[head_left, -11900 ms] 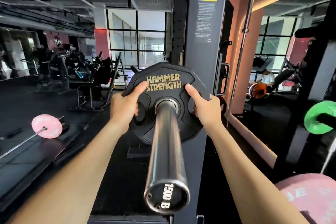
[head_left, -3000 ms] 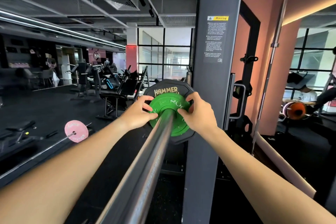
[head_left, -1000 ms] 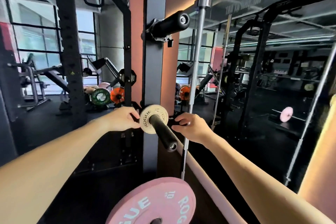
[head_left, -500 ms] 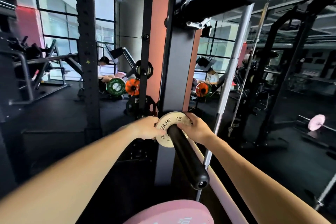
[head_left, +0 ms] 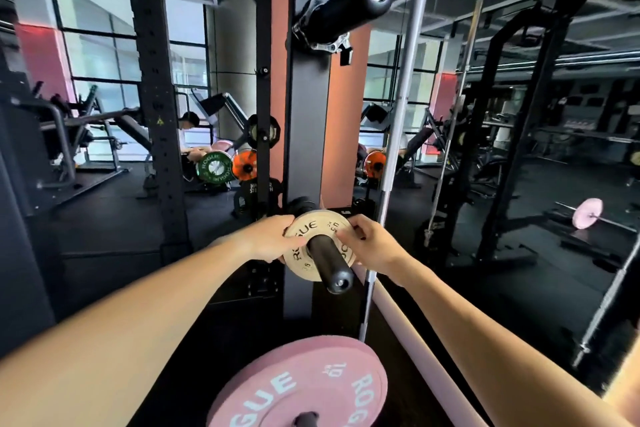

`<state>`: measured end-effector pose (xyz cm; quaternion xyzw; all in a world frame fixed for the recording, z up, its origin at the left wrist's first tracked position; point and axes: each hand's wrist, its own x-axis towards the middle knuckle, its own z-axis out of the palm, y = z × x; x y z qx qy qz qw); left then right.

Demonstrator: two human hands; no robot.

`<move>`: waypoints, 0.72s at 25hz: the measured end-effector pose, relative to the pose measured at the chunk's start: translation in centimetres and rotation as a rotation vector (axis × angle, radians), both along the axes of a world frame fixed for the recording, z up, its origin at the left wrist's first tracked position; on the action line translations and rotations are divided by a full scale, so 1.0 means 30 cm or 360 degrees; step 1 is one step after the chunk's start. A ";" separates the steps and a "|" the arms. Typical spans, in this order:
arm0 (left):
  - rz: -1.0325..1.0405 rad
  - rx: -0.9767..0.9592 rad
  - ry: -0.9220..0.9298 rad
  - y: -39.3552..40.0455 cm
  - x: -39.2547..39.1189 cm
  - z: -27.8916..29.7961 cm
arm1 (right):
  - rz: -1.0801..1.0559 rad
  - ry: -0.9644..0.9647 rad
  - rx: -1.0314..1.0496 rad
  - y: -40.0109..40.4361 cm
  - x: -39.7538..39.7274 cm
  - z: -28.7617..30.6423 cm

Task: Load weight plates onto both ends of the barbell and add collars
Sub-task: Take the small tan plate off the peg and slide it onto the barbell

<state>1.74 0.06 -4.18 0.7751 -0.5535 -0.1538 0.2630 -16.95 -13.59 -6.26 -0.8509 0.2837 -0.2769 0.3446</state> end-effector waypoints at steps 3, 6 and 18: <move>0.0005 -0.0078 0.0026 0.121 -0.163 -0.016 | -0.0035 -0.0079 -0.0065 0.113 -0.139 -0.028; -0.0030 -0.0117 -0.0065 0.239 -0.295 -0.034 | -0.0071 -0.0163 -0.0142 0.238 -0.267 -0.054; 0.0187 -0.0168 -0.0021 0.947 -0.363 0.178 | 0.0297 -0.0511 0.0105 0.881 -0.276 0.130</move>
